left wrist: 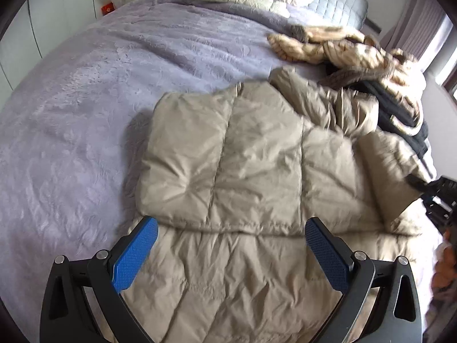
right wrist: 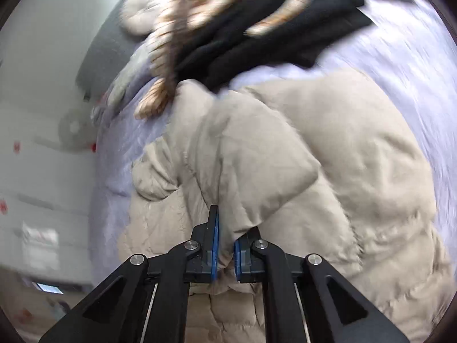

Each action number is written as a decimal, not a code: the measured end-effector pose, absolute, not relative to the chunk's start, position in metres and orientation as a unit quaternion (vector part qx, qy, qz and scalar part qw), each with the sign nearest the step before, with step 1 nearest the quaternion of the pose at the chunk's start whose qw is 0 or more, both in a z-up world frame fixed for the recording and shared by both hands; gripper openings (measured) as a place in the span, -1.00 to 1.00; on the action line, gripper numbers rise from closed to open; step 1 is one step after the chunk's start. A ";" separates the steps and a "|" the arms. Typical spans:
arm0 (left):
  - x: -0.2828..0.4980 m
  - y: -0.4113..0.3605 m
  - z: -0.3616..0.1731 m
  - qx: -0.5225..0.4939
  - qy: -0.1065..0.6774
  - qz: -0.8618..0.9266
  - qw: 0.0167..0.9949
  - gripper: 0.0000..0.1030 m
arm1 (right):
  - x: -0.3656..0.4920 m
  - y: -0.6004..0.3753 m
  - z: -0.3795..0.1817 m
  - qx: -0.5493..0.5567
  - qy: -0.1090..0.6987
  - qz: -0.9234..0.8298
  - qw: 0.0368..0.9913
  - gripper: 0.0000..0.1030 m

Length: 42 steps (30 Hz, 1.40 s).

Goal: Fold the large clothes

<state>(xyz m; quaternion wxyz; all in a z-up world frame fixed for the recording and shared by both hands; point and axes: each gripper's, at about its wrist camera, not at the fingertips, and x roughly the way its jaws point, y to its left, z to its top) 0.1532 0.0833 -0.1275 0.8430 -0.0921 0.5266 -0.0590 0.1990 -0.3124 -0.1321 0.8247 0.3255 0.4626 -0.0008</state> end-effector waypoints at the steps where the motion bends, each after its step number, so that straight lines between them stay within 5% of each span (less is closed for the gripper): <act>1: 0.156 0.089 -0.126 -0.105 0.525 -0.065 0.842 1.00 | 0.205 -0.294 -0.125 0.291 0.463 0.021 0.837 -0.82; 7: 0.168 0.117 -0.123 -0.175 0.518 -0.099 0.831 1.00 | 0.212 -0.180 -0.128 0.071 0.498 0.102 0.858 -0.69; 10: 0.173 0.117 -0.126 -0.199 0.523 -0.118 0.820 1.00 | 0.202 -0.165 -0.148 0.043 0.527 0.113 0.841 -0.20; 13: 0.177 0.103 -0.131 -0.201 0.532 -0.143 0.810 1.00 | 0.183 -0.187 -0.154 0.071 0.541 0.109 0.831 0.01; 22: 0.205 0.034 -0.161 -0.196 0.568 -0.206 0.772 1.00 | 0.111 -0.380 -0.156 0.345 0.518 -0.037 0.782 0.02; 24: 0.212 0.023 -0.163 -0.194 0.567 -0.204 0.774 0.65 | 0.099 -0.416 -0.160 0.412 0.488 -0.064 0.767 0.02; 26: 0.217 0.012 -0.167 -0.187 0.576 -0.209 0.768 -0.51 | 0.090 -0.443 -0.164 0.461 0.458 -0.088 0.754 0.02; 27: 0.218 0.006 -0.169 -0.183 0.581 -0.216 0.763 -0.68 | 0.088 -0.453 -0.168 0.481 0.446 -0.096 0.748 0.02; 29: 0.212 0.002 -0.162 -0.167 0.566 -0.216 0.778 -0.72 | 0.090 -0.464 -0.173 0.506 0.435 -0.091 0.739 -0.28; 30: 0.208 0.001 -0.159 -0.154 0.560 -0.216 0.785 -0.74 | 0.093 -0.467 -0.175 0.496 0.441 -0.096 0.742 -0.88; 42: 0.199 0.030 -0.179 -0.112 0.574 -0.173 0.793 -0.73 | 0.103 -0.448 -0.197 0.422 0.490 -0.075 0.759 -0.91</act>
